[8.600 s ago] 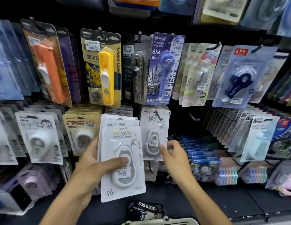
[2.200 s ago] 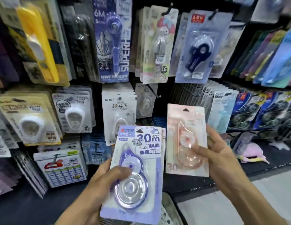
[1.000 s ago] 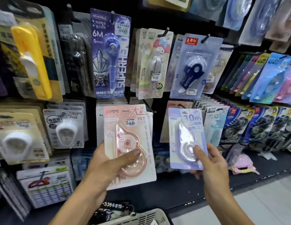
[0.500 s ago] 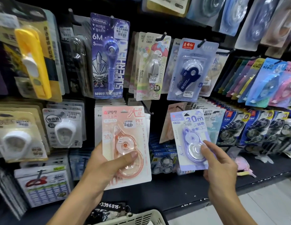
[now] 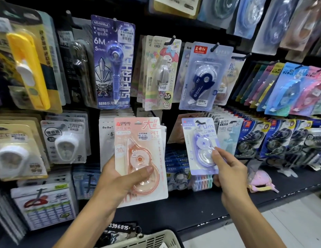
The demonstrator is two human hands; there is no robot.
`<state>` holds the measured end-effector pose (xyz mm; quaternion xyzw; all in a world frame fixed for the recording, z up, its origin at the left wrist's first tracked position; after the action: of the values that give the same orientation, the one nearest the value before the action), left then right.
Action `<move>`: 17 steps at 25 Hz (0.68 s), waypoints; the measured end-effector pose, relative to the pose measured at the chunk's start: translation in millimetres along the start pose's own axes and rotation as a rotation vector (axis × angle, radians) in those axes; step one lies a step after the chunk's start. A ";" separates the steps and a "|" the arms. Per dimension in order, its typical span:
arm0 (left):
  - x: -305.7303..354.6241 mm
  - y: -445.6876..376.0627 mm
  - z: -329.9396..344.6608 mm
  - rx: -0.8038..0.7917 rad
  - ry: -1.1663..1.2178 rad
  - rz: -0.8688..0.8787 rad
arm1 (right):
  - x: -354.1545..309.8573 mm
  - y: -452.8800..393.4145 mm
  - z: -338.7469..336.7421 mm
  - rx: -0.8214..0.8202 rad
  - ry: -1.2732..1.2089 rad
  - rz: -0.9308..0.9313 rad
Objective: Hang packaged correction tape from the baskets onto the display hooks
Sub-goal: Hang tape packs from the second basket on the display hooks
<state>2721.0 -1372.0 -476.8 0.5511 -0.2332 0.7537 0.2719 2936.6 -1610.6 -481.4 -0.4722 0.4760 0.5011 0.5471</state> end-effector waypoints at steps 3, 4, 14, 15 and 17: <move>3.1 -3.7 5.3 0.030 -0.031 0.052 | -0.7 23.2 12.2 -0.105 0.249 -0.123; 3.5 -3.9 6.7 0.050 -0.042 0.075 | -6.7 43.9 21.3 -0.185 0.300 -0.247; 3.7 -1.6 8.2 -0.118 0.004 0.026 | 10.4 82.4 56.1 -0.355 -0.235 0.162; 6.2 -3.9 4.6 -0.095 0.004 0.045 | 9.1 69.9 44.9 -0.285 -0.265 0.149; 9.9 -6.7 -2.6 -0.037 0.005 0.079 | 11.0 46.9 20.3 -0.148 -0.240 0.119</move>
<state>2721.3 -1363.8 -467.7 0.5346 -0.2679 0.7607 0.2525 2891.2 -1586.9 -492.2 -0.4189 0.3962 0.6193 0.5330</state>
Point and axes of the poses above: each hand's wrist, its own y-axis away from the middle knuckle, its own z-axis out of the palm, x = y × z, the point moved 10 cm from there along -y, towards the middle knuckle, and after that the axes turned 11 degrees about x, right-handed, at the moved point
